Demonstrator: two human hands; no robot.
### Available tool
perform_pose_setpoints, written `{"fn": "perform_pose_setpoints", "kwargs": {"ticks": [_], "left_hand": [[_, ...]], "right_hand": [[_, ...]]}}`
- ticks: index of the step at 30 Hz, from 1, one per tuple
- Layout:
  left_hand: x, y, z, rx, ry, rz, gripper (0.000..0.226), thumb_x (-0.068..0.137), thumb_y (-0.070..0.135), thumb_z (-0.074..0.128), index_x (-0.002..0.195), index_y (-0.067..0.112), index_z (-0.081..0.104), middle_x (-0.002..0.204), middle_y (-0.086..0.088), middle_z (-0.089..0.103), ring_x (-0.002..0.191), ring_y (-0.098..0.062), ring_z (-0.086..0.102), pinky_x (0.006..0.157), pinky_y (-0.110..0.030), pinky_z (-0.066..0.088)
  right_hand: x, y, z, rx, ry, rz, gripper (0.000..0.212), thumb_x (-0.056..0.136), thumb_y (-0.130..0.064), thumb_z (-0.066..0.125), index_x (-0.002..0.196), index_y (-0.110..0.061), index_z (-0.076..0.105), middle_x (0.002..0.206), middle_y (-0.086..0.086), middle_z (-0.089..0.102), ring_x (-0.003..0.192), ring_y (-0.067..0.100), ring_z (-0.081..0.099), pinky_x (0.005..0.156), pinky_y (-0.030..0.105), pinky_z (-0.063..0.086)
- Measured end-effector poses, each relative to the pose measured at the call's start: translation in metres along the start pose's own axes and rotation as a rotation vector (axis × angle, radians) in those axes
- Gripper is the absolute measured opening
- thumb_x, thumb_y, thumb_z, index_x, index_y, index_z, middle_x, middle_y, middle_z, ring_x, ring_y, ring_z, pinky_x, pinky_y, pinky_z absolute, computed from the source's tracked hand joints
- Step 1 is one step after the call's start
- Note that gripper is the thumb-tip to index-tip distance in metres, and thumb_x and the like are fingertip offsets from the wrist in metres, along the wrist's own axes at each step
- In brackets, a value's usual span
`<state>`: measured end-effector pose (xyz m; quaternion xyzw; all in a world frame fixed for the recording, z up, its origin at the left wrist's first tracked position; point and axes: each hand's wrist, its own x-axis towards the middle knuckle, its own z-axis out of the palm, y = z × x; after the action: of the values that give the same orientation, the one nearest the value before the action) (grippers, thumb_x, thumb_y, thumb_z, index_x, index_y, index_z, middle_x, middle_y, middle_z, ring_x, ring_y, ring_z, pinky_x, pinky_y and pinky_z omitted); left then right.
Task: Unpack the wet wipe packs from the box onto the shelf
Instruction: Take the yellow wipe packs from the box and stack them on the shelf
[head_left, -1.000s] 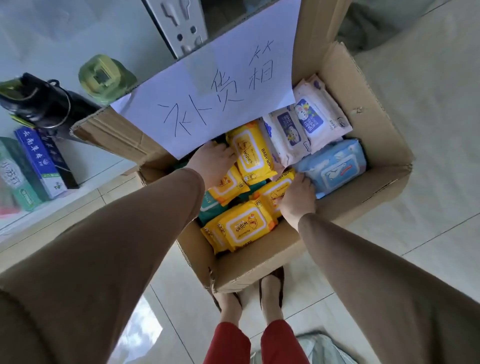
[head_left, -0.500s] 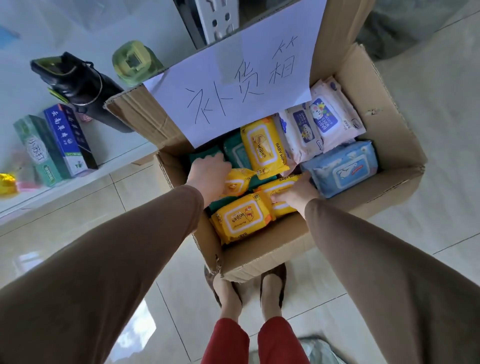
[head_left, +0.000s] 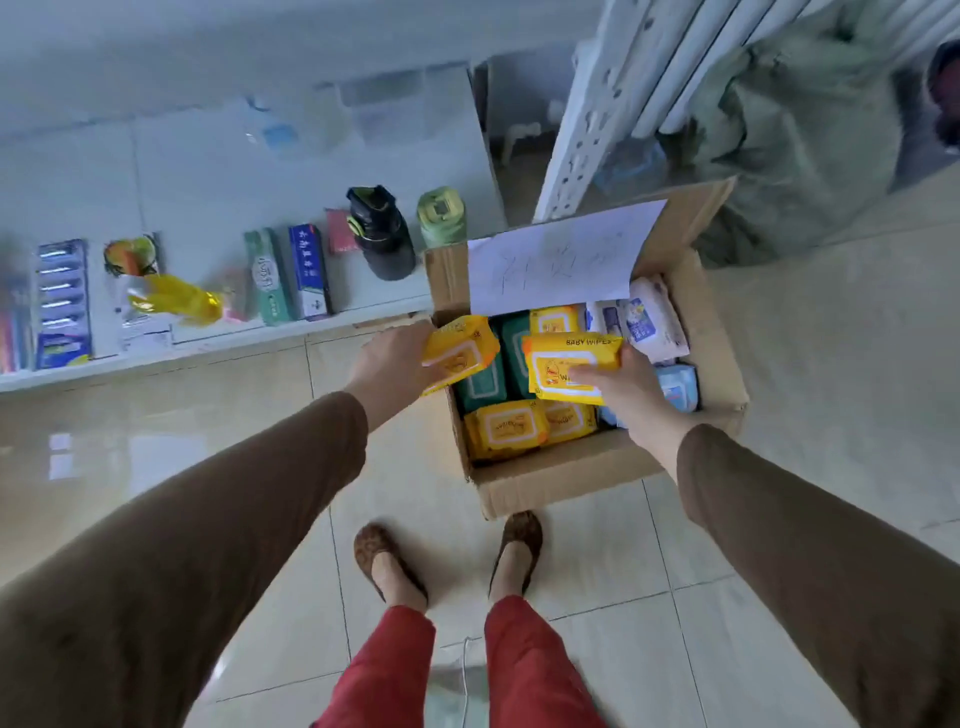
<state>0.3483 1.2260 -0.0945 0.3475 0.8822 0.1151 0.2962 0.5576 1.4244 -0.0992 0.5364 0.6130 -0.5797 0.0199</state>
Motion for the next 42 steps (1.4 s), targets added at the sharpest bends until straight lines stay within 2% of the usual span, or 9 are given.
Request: {"fn": "perform_pose_setpoints", "kwargs": {"ticks": [3, 6, 10, 13, 17, 20, 29, 34, 42], "left_hand": [[-0.054, -0.033, -0.073, -0.081, 0.077, -0.061, 0.029, 0.078, 0.043, 0.075, 0.085, 0.022, 0.055, 0.084, -0.001, 0.056, 0.079, -0.028, 0.058, 0.066, -0.037, 0.048], [-0.11, -0.082, -0.146, -0.12, 0.196, -0.151, 0.034, 0.074, 0.046, 0.078, 0.078, 0.021, 0.055, 0.077, 0.002, 0.052, 0.075, -0.026, 0.056, 0.059, -0.035, 0.042], [-0.188, -0.166, -0.229, -0.19, 0.322, -0.224, 0.033, 0.073, 0.044, 0.077, 0.085, 0.018, 0.061, 0.076, 0.002, 0.058, 0.076, -0.025, 0.058, 0.062, -0.037, 0.046], [-0.241, -0.231, -0.286, -0.189, 0.426, -0.25, 0.031, 0.073, 0.042, 0.076, 0.086, 0.019, 0.06, 0.074, 0.004, 0.059, 0.075, -0.025, 0.056, 0.053, -0.031, 0.035], [-0.292, -0.308, -0.361, -0.189, 0.53, -0.273, 0.036, 0.071, 0.04, 0.08, 0.08, 0.016, 0.055, 0.067, 0.004, 0.055, 0.071, -0.028, 0.056, 0.056, -0.035, 0.038], [-0.312, -0.357, -0.411, -0.19, 0.579, -0.263, 0.037, 0.071, 0.04, 0.08, 0.085, 0.016, 0.056, 0.071, 0.001, 0.059, 0.07, -0.028, 0.057, 0.06, -0.037, 0.044], [-0.268, -0.502, -0.546, -0.011, 0.624, -0.289, 0.032, 0.076, 0.039, 0.077, 0.094, 0.021, 0.057, 0.081, -0.005, 0.061, 0.077, -0.029, 0.057, 0.059, -0.033, 0.037], [-0.223, -0.59, -0.62, 0.021, 0.587, -0.352, 0.03, 0.08, 0.037, 0.076, 0.095, 0.02, 0.057, 0.083, -0.005, 0.06, 0.077, -0.029, 0.056, 0.062, -0.035, 0.043], [-0.165, -0.716, -0.724, 0.045, 0.572, -0.392, 0.027, 0.079, 0.03, 0.078, 0.093, 0.023, 0.056, 0.087, -0.006, 0.061, 0.078, -0.03, 0.057, 0.064, -0.038, 0.048]], "right_hand": [[-0.058, -0.073, 0.032, -0.004, -0.104, -0.086, 0.039, 0.082, -0.018, 0.079, 0.116, -0.024, 0.06, 0.106, -0.01, 0.068, 0.093, 0.003, 0.062, 0.082, 0.031, 0.05], [-0.114, -0.141, 0.082, -0.009, -0.195, -0.186, 0.039, 0.086, -0.019, 0.076, 0.121, -0.021, 0.06, 0.112, -0.006, 0.068, 0.098, 0.008, 0.062, 0.071, 0.024, 0.044], [-0.179, -0.216, 0.172, -0.082, -0.284, -0.308, 0.035, 0.086, -0.018, 0.075, 0.118, -0.02, 0.063, 0.115, -0.001, 0.07, 0.104, 0.017, 0.064, 0.08, 0.028, 0.049], [-0.224, -0.266, 0.242, -0.124, -0.319, -0.412, 0.035, 0.082, -0.019, 0.079, 0.115, -0.023, 0.066, 0.113, 0.0, 0.073, 0.103, 0.018, 0.067, 0.093, 0.035, 0.05], [-0.274, -0.332, 0.329, -0.122, -0.397, -0.522, 0.023, 0.085, -0.014, 0.076, 0.103, -0.024, 0.067, 0.108, -0.001, 0.074, 0.096, 0.011, 0.068, 0.088, 0.031, 0.053], [-0.294, -0.379, 0.385, -0.107, -0.436, -0.62, 0.031, 0.084, -0.013, 0.076, 0.113, -0.02, 0.066, 0.104, -0.005, 0.073, 0.093, 0.007, 0.068, 0.08, 0.023, 0.051], [-0.265, -0.501, 0.538, -0.088, -0.477, -0.742, 0.024, 0.082, -0.018, 0.079, 0.1, -0.028, 0.068, 0.102, -0.009, 0.075, 0.099, 0.012, 0.07, 0.088, 0.029, 0.052], [-0.222, -0.576, 0.634, -0.085, -0.493, -0.728, 0.022, 0.081, -0.021, 0.08, 0.097, -0.029, 0.068, 0.099, -0.009, 0.075, 0.094, 0.01, 0.07, 0.081, 0.026, 0.051], [-0.176, -0.676, 0.78, -0.043, -0.498, -0.694, 0.035, 0.078, -0.019, 0.083, 0.11, -0.02, 0.069, 0.108, 0.004, 0.075, 0.103, 0.023, 0.07, 0.095, 0.046, 0.055]]}}
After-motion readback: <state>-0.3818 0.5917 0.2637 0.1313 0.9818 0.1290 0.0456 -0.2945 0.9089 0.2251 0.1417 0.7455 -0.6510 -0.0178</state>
